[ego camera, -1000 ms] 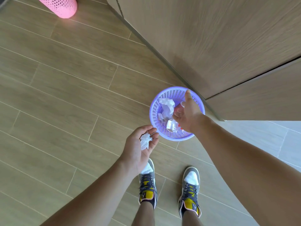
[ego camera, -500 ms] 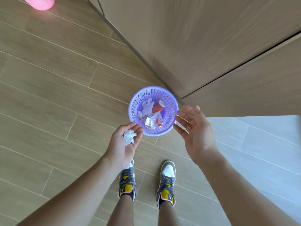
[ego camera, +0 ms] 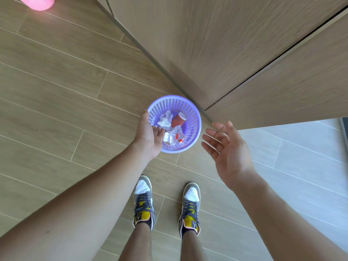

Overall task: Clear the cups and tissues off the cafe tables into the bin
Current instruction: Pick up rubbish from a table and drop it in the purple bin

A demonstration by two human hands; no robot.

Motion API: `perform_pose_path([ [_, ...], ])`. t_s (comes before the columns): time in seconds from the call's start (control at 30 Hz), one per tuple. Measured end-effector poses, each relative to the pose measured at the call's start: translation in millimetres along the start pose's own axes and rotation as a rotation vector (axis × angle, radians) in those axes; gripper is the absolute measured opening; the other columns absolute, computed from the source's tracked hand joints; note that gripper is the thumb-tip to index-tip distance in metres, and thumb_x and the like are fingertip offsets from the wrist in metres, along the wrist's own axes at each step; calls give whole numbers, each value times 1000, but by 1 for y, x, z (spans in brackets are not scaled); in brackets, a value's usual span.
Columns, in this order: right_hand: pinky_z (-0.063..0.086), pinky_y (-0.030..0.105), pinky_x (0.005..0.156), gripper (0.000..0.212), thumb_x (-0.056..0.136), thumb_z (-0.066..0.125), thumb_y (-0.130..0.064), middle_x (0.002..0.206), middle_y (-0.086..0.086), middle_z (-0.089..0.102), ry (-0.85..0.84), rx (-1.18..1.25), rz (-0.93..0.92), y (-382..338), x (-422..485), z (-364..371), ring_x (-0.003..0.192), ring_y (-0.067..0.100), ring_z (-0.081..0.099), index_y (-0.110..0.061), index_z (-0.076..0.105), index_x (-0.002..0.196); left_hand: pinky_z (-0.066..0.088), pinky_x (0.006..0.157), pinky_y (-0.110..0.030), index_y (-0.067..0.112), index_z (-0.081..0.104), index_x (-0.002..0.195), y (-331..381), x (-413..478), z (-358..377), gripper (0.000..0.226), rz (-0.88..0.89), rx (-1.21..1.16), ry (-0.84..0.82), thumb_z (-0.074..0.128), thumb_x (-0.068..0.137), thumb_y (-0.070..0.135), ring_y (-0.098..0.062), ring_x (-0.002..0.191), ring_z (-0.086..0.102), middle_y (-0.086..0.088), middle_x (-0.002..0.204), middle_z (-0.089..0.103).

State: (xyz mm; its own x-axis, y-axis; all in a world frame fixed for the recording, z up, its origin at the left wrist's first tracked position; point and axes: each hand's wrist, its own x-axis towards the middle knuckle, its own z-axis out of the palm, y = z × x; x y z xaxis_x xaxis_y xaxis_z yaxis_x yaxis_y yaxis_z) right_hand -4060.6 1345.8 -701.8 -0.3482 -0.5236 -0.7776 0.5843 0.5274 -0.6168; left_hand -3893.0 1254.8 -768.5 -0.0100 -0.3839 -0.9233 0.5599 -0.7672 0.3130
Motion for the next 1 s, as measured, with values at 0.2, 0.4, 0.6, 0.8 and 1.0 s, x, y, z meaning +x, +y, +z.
perform_pose_path([
  [0.2, 56, 42, 96, 31, 107, 51, -40, 84, 2, 73, 13, 23, -30, -4, -4, -4, 87, 21, 71, -14, 67, 107, 39, 119, -36, 12, 38, 151, -2, -18, -10, 59, 87, -34, 12, 50, 105, 46, -23, 143, 45, -18, 152, 44],
  [0.4, 56, 42, 97, 30, 107, 51, -38, 86, 2, 73, -31, 27, -66, -17, -29, 9, 88, 21, 69, -16, 71, 101, 48, 109, -35, 20, 59, 113, 0, -63, -33, 19, 176, 69, -31, 52, 106, 36, -20, 127, 60, -12, 140, 59],
  [0.6, 56, 40, 97, 35, 92, 60, -42, 100, 4, 72, -115, -34, -206, -62, -94, 35, 96, 22, 69, -16, 72, 112, 50, 109, -36, 19, 59, 133, 33, -166, -33, 34, 479, 340, -132, 55, 101, 32, -15, 121, 67, -6, 129, 68],
  [0.8, 55, 41, 100, 31, 92, 59, -40, 106, 2, 72, -187, -75, -446, -144, -191, 63, 102, 20, 69, -22, 72, 113, 46, 114, -40, 35, 63, 124, 87, -291, -12, 34, 765, 556, -256, 52, 92, 41, -6, 125, 62, 7, 130, 66],
  [1.0, 52, 35, 97, 39, 89, 62, -47, 114, 1, 69, -251, -131, -710, -219, -301, 77, 106, 15, 66, -25, 68, 121, 43, 117, -44, 34, 60, 128, 141, -407, 1, 31, 938, 605, -340, 51, 99, 37, -5, 132, 56, 10, 138, 61],
])
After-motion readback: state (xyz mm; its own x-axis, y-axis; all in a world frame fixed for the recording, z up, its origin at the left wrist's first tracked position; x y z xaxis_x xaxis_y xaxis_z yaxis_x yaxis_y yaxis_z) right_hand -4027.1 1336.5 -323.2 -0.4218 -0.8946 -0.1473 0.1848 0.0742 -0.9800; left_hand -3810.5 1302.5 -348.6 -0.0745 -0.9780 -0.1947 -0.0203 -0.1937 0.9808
